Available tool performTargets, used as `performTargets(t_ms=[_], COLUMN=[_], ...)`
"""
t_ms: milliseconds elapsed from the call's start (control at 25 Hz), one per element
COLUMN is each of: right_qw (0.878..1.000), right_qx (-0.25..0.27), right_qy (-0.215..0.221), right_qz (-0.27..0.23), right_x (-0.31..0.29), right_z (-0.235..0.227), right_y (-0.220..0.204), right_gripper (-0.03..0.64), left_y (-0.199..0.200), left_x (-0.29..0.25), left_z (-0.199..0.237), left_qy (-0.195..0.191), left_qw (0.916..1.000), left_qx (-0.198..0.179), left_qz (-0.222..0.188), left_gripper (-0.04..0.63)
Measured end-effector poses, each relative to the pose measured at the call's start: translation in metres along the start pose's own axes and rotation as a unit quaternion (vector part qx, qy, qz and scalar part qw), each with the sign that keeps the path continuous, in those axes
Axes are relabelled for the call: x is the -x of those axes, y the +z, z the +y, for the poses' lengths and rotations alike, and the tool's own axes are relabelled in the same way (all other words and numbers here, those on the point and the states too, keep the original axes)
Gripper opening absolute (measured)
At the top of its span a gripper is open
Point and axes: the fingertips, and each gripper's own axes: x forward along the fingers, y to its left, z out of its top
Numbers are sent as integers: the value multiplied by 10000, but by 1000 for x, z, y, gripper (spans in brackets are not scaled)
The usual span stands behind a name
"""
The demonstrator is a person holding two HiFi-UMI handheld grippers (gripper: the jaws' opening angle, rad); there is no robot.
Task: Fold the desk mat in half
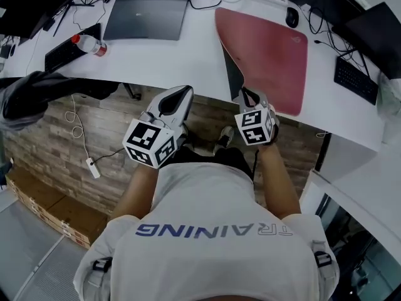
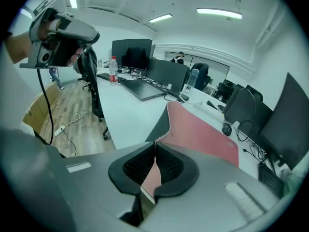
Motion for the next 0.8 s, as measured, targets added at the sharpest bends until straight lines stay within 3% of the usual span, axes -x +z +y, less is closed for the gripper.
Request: performTargets(t_ms=[800], right_qw=[9915], right_qx=[-1019], right_qy=[-802], right_qz=[112], right_x=[65], right_z=[-119], right_y=[-113], right_gripper=[26], left_y=[-3], left_x=[-87], left_z=[-127], left_qy=[-777], left_qw=[9955], left_qx=[-486], left_qz=[230], left_gripper=[-2])
